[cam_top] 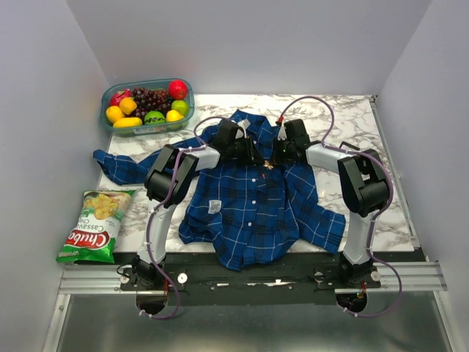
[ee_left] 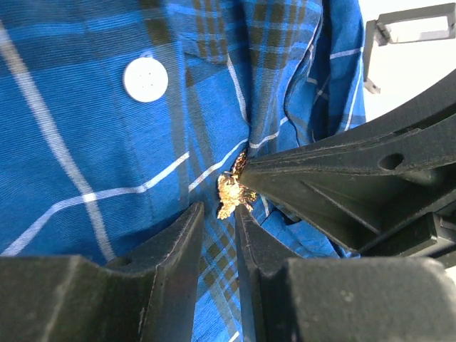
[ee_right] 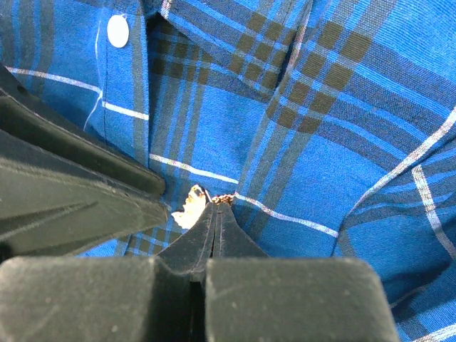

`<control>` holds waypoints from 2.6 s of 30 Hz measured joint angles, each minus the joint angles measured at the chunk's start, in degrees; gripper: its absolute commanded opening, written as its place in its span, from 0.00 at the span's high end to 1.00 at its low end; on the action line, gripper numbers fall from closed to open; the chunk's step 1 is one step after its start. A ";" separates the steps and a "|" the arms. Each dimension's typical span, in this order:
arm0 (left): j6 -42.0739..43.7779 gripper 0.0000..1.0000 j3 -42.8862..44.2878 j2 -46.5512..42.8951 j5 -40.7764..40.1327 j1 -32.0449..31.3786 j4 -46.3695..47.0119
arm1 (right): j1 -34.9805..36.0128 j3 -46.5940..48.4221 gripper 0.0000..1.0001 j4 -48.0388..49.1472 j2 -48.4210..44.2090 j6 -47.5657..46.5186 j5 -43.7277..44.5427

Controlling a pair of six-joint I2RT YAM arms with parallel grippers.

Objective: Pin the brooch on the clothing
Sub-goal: Pin the brooch onto the flattened clothing.

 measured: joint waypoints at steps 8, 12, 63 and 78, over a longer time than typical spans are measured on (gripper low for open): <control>4.42 0.73 3.67 0.00 -2.86 -1.31 -6.88 | 0.00 -1.53 1.00 1.29 -0.92 1.62 0.76; 6.64 0.77 5.22 0.00 -5.27 -2.27 -10.27 | 0.00 -2.29 1.00 1.49 -1.73 2.40 1.86; 8.04 0.84 5.07 -0.52 -7.32 -3.61 -11.54 | 1.22 -3.85 1.00 1.57 -3.41 1.60 3.41; 8.04 0.84 5.07 -0.52 -7.32 -3.63 -11.56 | 2.62 -1.64 1.00 -1.36 -2.29 1.60 7.61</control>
